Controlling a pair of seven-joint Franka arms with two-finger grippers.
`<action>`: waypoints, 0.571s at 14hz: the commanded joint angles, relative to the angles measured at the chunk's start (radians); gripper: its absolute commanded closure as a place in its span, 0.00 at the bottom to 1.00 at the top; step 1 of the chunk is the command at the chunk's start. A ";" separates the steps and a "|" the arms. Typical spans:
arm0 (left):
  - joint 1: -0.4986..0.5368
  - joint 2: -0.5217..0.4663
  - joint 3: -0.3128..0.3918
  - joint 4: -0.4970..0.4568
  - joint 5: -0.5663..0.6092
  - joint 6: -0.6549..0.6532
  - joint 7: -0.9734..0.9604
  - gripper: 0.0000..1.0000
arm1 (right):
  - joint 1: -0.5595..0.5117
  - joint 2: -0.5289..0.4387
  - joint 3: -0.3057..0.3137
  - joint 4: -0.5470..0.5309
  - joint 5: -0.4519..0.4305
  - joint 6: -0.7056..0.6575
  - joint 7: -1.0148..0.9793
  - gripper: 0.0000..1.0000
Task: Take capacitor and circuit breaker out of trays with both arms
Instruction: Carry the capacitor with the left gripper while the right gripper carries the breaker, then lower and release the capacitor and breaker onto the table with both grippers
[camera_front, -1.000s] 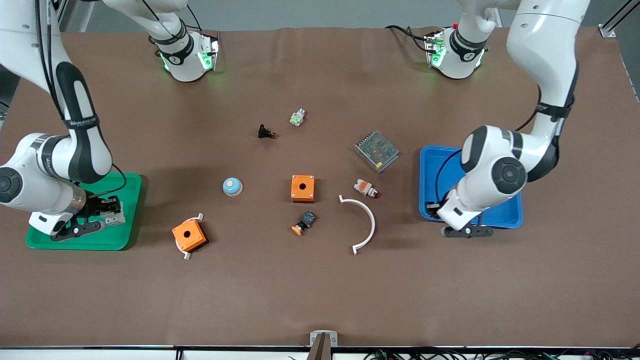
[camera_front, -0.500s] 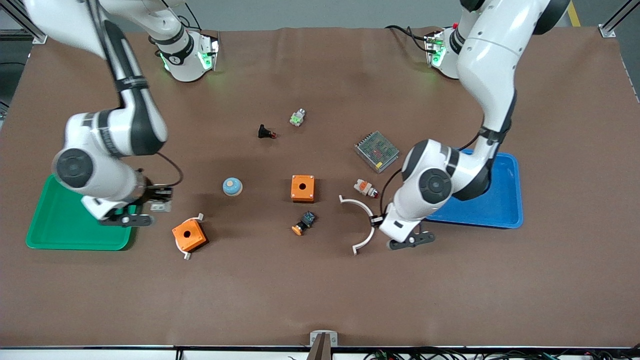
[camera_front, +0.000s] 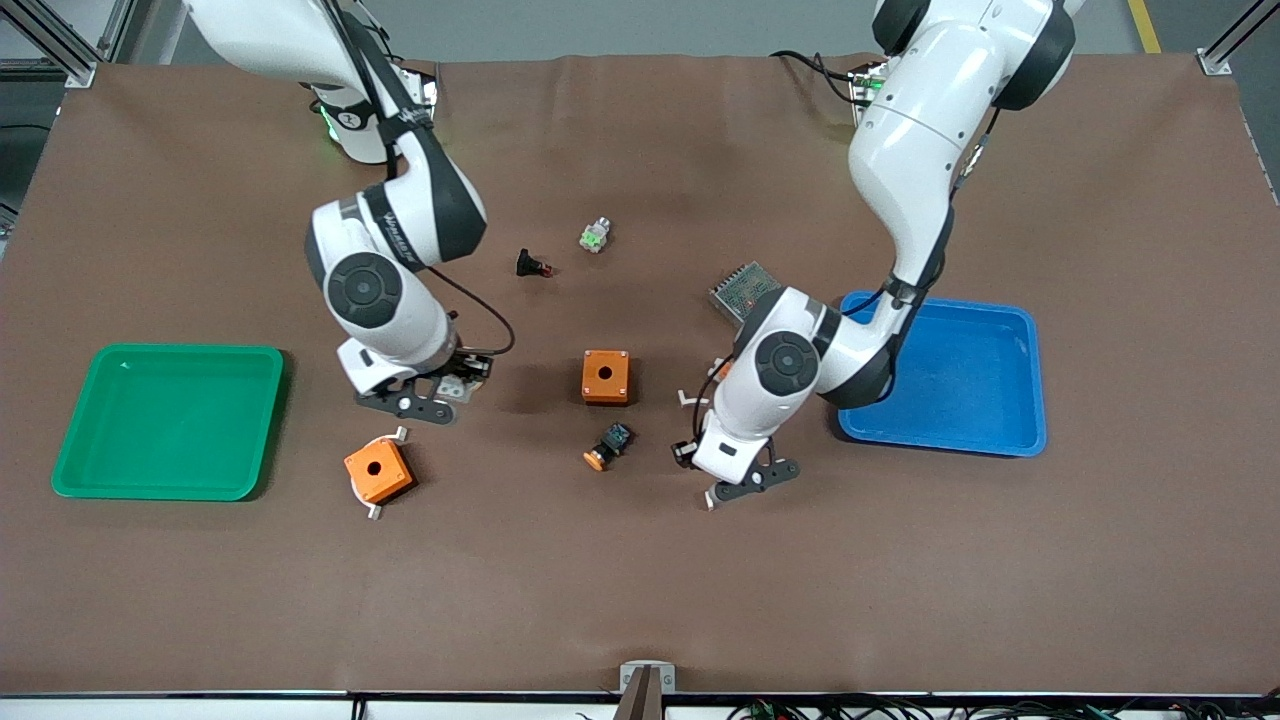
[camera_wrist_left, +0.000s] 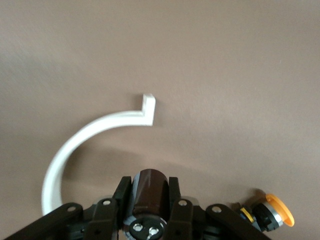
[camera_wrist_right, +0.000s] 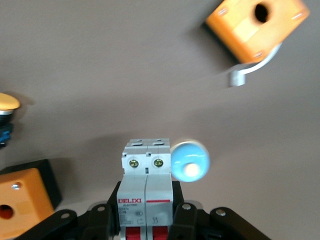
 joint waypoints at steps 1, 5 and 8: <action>-0.045 0.035 0.026 0.033 -0.008 0.010 -0.048 0.95 | 0.011 0.066 -0.012 0.038 0.046 0.030 0.014 0.97; -0.088 0.059 0.074 0.033 -0.008 0.061 -0.065 0.67 | 0.034 0.126 -0.012 0.036 0.057 0.079 0.014 0.97; -0.088 0.056 0.079 0.033 -0.002 0.070 -0.056 0.40 | 0.050 0.144 -0.012 0.036 0.057 0.107 0.014 0.97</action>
